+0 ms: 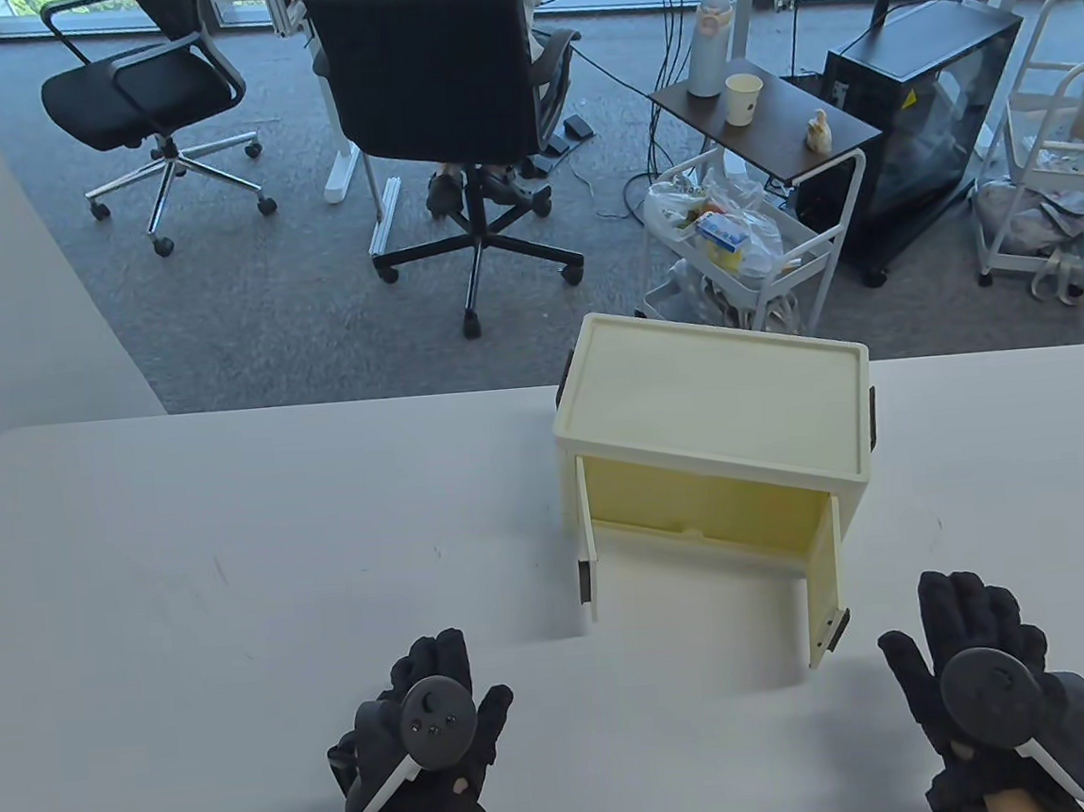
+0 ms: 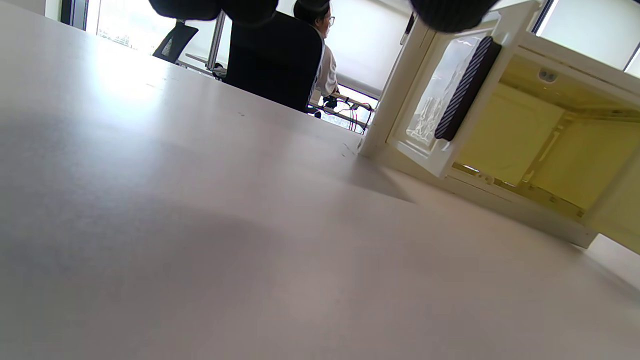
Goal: Close cabinet door
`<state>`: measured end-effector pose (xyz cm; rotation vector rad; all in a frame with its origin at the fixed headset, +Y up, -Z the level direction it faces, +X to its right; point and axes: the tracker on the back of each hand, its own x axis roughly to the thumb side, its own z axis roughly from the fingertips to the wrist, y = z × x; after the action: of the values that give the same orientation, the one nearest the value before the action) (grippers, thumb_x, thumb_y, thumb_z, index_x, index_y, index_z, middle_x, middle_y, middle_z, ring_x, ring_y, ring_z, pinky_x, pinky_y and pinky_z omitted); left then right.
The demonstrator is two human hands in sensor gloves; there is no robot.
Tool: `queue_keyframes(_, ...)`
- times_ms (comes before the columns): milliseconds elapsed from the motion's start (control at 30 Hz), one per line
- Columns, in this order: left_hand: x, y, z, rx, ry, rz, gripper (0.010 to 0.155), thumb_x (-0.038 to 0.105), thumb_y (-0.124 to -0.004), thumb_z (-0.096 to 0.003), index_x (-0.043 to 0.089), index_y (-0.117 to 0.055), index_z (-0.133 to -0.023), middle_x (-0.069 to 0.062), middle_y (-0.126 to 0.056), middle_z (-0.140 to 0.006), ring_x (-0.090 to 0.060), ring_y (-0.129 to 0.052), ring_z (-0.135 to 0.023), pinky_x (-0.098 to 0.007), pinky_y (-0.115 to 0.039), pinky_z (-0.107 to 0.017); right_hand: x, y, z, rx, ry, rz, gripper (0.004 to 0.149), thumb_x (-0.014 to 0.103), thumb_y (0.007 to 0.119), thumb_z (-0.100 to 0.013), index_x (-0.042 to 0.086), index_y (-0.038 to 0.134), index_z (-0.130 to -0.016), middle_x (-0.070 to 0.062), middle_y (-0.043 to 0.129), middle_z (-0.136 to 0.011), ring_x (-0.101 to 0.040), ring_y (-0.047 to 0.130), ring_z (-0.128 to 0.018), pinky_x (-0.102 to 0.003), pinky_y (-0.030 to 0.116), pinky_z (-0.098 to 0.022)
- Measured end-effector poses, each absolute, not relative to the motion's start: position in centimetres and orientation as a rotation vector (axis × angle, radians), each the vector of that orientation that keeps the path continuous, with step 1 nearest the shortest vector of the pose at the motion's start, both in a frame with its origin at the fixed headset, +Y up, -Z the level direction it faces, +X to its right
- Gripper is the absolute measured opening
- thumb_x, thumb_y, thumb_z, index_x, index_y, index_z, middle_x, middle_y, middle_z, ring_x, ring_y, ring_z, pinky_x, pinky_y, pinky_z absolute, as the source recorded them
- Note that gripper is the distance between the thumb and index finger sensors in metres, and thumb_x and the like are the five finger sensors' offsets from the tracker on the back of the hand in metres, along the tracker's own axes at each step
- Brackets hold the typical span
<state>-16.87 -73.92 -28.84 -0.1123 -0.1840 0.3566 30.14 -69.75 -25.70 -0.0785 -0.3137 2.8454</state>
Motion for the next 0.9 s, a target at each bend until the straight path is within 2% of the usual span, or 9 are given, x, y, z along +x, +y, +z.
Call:
queue_keyframes(567, -15.6, -74.2, -28.7, -0.133, -0.21, 0.366, 0.078, 0.049, -0.058, -0.0618, -0.001, -0.033, -0.116, -0.037, -0.04, -0.113, -0.064, -0.055, -0.101, -0.078, -0.048, -0.066, 30.2, -69.7, -25.7, -0.061, -0.328, 2.815, 0.074, 0.048, 0.059, -0.06, -0.001, 0.041, -0.112, -0.038, 0.036, -0.113, -0.066, 0.036, -0.098, -0.082, 0.037, -0.063)
queue_keyframes(900, -14.2, -73.8, -29.4, -0.086, -0.223, 0.43, 0.071, 0.045, -0.062, -0.0612, -0.001, -0.046, -0.113, -0.032, -0.058, -0.108, -0.055, -0.074, -0.094, -0.072, -0.06, -0.064, 30.6, -69.2, -25.6, -0.041, -0.355, 2.775, 0.074, 0.048, 0.059, -0.06, -0.001, 0.043, -0.112, -0.038, 0.037, -0.113, -0.067, 0.036, -0.098, -0.083, 0.036, -0.063)
